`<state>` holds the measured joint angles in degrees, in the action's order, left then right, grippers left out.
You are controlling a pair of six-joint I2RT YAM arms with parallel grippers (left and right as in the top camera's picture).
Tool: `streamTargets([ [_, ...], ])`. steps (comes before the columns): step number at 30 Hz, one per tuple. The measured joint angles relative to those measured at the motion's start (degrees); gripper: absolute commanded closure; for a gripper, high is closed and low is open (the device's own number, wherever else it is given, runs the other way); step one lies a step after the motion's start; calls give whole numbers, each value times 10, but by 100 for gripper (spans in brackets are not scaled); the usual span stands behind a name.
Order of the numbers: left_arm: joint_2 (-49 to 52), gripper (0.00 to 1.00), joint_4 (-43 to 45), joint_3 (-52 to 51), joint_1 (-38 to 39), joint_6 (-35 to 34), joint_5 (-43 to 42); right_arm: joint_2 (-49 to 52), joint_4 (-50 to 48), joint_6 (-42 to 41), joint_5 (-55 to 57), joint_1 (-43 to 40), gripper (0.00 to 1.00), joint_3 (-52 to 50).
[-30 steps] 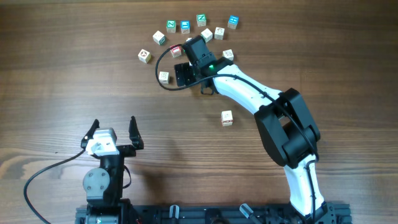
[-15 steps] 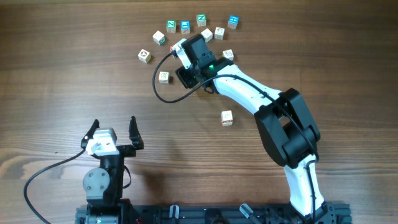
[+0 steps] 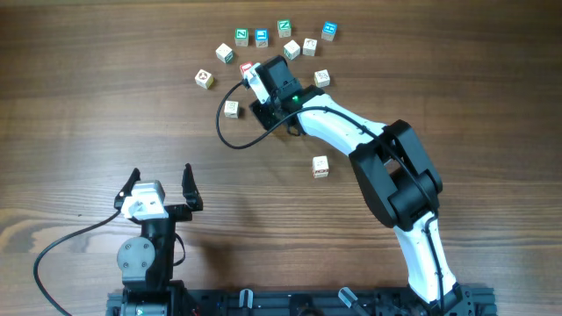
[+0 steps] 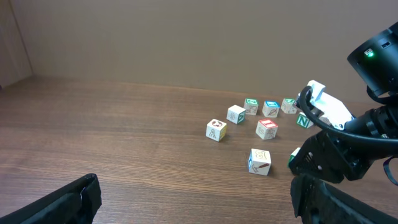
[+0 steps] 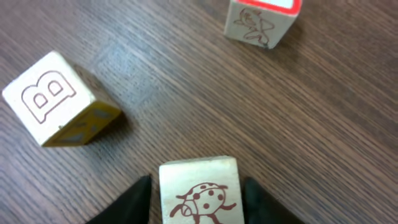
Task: Form a tower
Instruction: 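Lower the open right gripper and close it on the white ladybug block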
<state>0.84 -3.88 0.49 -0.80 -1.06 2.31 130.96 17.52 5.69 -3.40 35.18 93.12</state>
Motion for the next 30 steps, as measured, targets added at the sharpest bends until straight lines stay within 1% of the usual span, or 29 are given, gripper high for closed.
streamTargets([
  [2, 0, 0, 0, 0, 0, 0, 0, 0, 2, -5, 5, 0, 75, 0],
  [3, 0, 0, 0, 0, 0, 0, 0, -1, 2, -9, 7, 0, 76, 0],
  [7, 0, 0, 0, 0, 0, 0, 0, -28, 35, -13, 11, 0, 75, 0],
  [12, 0, 0, 0, 0, 0, 0, 0, -96, 162, -68, 13, 0, 73, 0],
  [14, 0, 0, 0, 0, 0, 0, 0, -104, 208, -84, -4, 0, 72, 0],
  [17, 0, 0, 0, 0, 0, 0, 0, -104, 248, -112, -30, 0, 72, 0],
  [21, 0, 0, 0, 0, 0, 0, 0, -104, 244, -139, -38, 9, 71, 0],
  [24, 0, 0, 0, 0, 0, 0, 0, -104, 232, -151, -25, 31, 71, -1],
  [27, 0, 0, 0, 0, 0, 0, 0, -104, 218, -156, -2, 53, 71, -24],
  [30, 0, 0, 0, 0, 0, 0, 0, -104, 201, -160, 7, 57, 71, -48],
])
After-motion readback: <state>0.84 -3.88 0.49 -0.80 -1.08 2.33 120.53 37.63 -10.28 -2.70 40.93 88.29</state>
